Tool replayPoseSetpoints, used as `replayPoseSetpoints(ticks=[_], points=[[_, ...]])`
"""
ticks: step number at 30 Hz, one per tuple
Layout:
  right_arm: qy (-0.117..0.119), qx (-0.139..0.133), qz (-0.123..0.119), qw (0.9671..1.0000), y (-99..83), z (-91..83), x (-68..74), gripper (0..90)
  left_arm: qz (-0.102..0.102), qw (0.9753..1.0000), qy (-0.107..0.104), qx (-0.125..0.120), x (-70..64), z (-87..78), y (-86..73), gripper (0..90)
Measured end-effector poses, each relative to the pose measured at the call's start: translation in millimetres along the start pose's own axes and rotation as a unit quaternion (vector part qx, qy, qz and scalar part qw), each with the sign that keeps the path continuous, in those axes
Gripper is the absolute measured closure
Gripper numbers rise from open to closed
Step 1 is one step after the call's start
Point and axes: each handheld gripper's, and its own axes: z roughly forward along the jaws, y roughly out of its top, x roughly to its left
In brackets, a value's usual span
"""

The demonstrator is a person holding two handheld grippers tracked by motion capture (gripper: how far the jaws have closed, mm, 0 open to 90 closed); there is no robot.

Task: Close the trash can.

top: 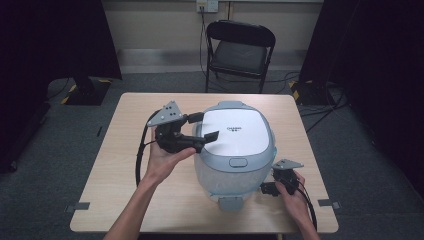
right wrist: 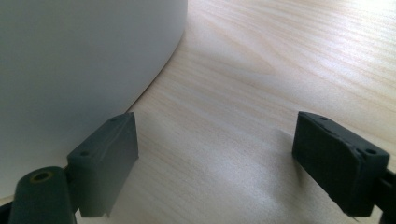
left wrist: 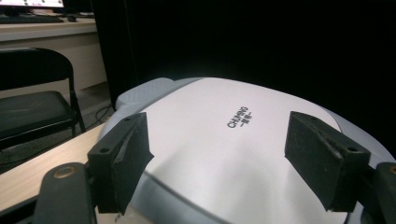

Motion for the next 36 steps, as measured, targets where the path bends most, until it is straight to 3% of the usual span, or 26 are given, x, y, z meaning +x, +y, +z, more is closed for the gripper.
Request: replayPoseSetpoints(ticks=[6,9,13,18,28,33,35,36], points=[[0.000,0.000,0.000,1.0000,0.0,0.0,0.0,13.4,-0.009,0.9997,0.020,-0.005,10.2,-14.9,-2.3,22.6],[0.000,0.000,0.000,1.0000,0.0,0.0,-0.1,13.4,-0.004,0.9994,0.035,0.000,15.9,-22.9,-4.3,23.9],[0.001,0.000,-0.001,1.0000,0.0,-0.1,-0.3,13.4,-0.015,0.9988,0.045,-0.009,23.6,-32.2,-7.6,24.5],[0.002,0.000,-0.002,1.0000,-0.1,-0.1,-0.5,13.4,-0.027,0.9969,0.072,-0.012,37.9,-48.7,-11.3,24.4],[-0.005,-0.001,0.007,1.0000,-3.3,-3.6,-3.5,13.3,-0.032,0.9925,0.118,-0.001,50.4,-73.5,-26.7,23.0],[-0.006,-0.001,0.006,1.0000,-3.3,-3.6,-3.5,13.3,-0.038,0.9881,0.146,0.031,58.8,-82.4,-40.4,21.8],[-0.008,-0.003,0.003,1.0000,-3.3,-3.3,-4.0,13.3,-0.043,0.9876,0.148,0.033,60.7,-84.1,-43.1,21.0],[-0.008,-0.003,0.004,1.0000,-3.3,-3.4,-3.9,13.3,-0.048,0.9855,0.158,0.040,63.7,-87.3,-48.3,19.5]])
